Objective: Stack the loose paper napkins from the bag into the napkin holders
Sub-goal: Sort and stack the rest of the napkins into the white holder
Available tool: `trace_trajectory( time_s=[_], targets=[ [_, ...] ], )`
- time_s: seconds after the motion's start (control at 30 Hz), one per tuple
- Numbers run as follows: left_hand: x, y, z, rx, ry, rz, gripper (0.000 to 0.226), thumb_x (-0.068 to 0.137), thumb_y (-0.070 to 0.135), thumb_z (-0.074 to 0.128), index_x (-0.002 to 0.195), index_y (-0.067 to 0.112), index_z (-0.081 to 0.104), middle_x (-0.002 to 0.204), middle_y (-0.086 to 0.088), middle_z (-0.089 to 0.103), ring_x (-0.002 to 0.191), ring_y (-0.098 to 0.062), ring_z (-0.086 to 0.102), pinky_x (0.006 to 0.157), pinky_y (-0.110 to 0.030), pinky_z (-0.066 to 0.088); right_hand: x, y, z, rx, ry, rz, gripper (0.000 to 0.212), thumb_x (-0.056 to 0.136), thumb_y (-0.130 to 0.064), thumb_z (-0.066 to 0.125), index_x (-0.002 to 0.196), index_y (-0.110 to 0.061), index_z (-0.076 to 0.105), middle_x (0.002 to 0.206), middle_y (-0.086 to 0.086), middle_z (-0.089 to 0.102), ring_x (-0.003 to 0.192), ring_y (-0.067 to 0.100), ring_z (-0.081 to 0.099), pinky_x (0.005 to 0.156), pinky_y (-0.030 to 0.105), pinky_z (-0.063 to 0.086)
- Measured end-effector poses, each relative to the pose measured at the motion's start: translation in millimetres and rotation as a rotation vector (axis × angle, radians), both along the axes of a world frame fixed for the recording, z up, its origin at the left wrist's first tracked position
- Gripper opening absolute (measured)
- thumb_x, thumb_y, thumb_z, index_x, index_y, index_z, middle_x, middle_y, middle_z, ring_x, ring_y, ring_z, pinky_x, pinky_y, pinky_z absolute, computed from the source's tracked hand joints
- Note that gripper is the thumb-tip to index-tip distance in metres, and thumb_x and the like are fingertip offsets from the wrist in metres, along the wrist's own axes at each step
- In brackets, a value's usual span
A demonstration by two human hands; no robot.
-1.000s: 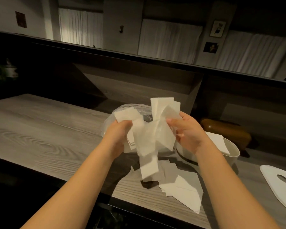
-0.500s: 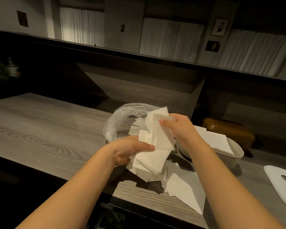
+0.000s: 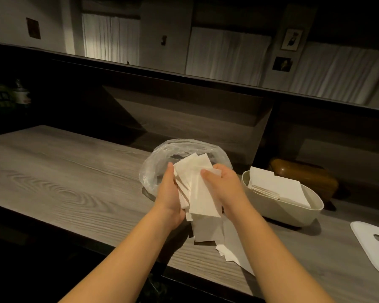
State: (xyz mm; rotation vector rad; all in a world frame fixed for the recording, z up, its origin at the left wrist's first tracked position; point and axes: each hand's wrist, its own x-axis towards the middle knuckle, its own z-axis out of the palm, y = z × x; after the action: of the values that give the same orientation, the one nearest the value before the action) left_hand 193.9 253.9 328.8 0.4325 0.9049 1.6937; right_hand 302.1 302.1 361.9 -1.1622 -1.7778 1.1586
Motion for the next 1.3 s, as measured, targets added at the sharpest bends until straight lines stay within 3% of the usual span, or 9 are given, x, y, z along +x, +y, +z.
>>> trace_trajectory(
  time_s=[0.07, 0.17, 0.43, 0.6, 0.8, 0.93, 1.1, 1.23, 1.3],
  targets=[
    [3.1, -2.9, 3.1, 0.001, -0.001, -0.043, 0.059, 0.095, 0.065, 0.039, 0.115, 0.017, 0.068, 0.107, -0.013, 0.074, 0.096, -0.032, 0.072, 0.084, -0.046, 0.057, -3.3, 3.4, -5.2, 0.095, -0.092, -0.028, 0.011, 0.099, -0.037, 0.051, 0.104, -0.027, 0.049, 0.108, -0.002, 0.056, 0.096, 0.018, 0.060, 0.082, 0.036, 0.054],
    [7.9, -5.7, 3.9, -0.050, 0.148, -0.066, 0.029, 0.096, 0.044, 0.055, 0.108, 0.020, 0.067, 0.095, -0.005, 0.076, 0.085, -0.025, 0.072, 0.070, -0.037, 0.057, -6.2, 5.4, -6.8, 0.200, -0.201, -0.034, 0.023, 0.100, -0.041, 0.048, 0.114, -0.023, 0.046, 0.119, -0.002, 0.048, 0.107, 0.016, 0.051, 0.083, 0.033, 0.047],
    [1.1, -9.4, 4.9, -0.102, 0.142, 0.007, 0.018, 0.103, 0.034, 0.047, 0.097, 0.022, 0.058, 0.094, -0.010, 0.073, 0.087, -0.029, 0.069, 0.077, -0.042, 0.056, 19.6, 6.5, 2.4, 0.118, -0.226, -0.096, 0.013, 0.093, -0.032, 0.066, 0.085, -0.022, 0.061, 0.085, -0.005, 0.061, 0.078, 0.015, 0.058, 0.069, 0.028, 0.054],
    [-1.2, -9.0, 5.6, -0.122, 0.188, -0.048, 0.021, 0.104, 0.035, 0.044, 0.106, 0.021, 0.059, 0.101, -0.011, 0.073, 0.095, -0.031, 0.069, 0.081, -0.044, 0.056, 21.6, 9.6, 9.9, 0.153, -0.080, -0.143, 0.017, 0.091, -0.028, 0.068, 0.078, -0.018, 0.064, 0.078, -0.001, 0.063, 0.075, 0.013, 0.058, 0.066, 0.024, 0.048],
    [-2.7, -9.4, 8.8, -0.134, 0.209, -0.089, 0.025, 0.105, 0.036, 0.042, 0.106, 0.020, 0.061, 0.090, -0.009, 0.076, 0.087, -0.029, 0.072, 0.071, -0.039, 0.057, 19.7, 7.0, 12.8, 0.103, -0.317, -0.038, 0.026, 0.087, -0.032, 0.072, 0.071, -0.015, 0.061, 0.077, 0.001, 0.061, 0.072, 0.013, 0.057, 0.064, 0.024, 0.047],
    [-3.0, -8.8, 7.0, -0.140, 0.285, -0.091, 0.028, 0.105, 0.036, 0.041, 0.100, 0.019, 0.063, 0.081, -0.007, 0.075, 0.084, -0.027, 0.069, 0.073, -0.038, 0.055, 21.6, 7.7, 9.1, 0.109, -0.219, -0.096, 0.015, 0.088, -0.026, 0.072, 0.080, -0.013, 0.070, 0.081, -0.002, 0.062, 0.077, 0.012, 0.055, 0.070, 0.024, 0.050],
    [-9.2, -6.9, 8.2, -0.171, 0.276, -0.206, 0.055, 0.096, 0.062, 0.041, 0.113, 0.017, 0.068, 0.095, -0.010, 0.076, 0.084, -0.028, 0.074, 0.070, -0.038, 0.055, 16.5, 14.0, 15.5, 0.124, -0.145, -0.088, 0.024, 0.088, -0.029, 0.072, 0.083, -0.005, 0.071, 0.081, 0.006, 0.065, 0.075, 0.013, 0.058, 0.061, 0.023, 0.044],
    [-7.2, -7.5, 4.6, -0.185, 0.381, -0.116, 0.031, 0.096, 0.026, 0.060, 0.122, 0.009, 0.063, 0.096, -0.009, 0.076, 0.086, -0.026, 0.073, 0.070, -0.037, 0.056, 16.4, 20.9, 8.0, 0.168, -0.239, -0.100, 0.028, 0.092, -0.033, 0.065, 0.074, -0.012, 0.060, 0.074, 0.004, 0.060, 0.073, 0.018, 0.056, 0.071, 0.032, 0.051],
    [-14.4, -5.3, 0.1, -0.177, 0.301, 0.024, 0.030, 0.097, 0.021, 0.060, 0.123, 0.007, 0.060, 0.101, -0.011, 0.075, 0.090, -0.028, 0.071, 0.067, -0.037, 0.056, 32.1, 22.4, 7.0, 0.159, -0.483, -0.035, 0.033, 0.095, -0.030, 0.061, 0.069, -0.013, 0.052, 0.066, 0.004, 0.050, 0.063, 0.017, 0.049, 0.066, 0.032, 0.048]
  ],
)
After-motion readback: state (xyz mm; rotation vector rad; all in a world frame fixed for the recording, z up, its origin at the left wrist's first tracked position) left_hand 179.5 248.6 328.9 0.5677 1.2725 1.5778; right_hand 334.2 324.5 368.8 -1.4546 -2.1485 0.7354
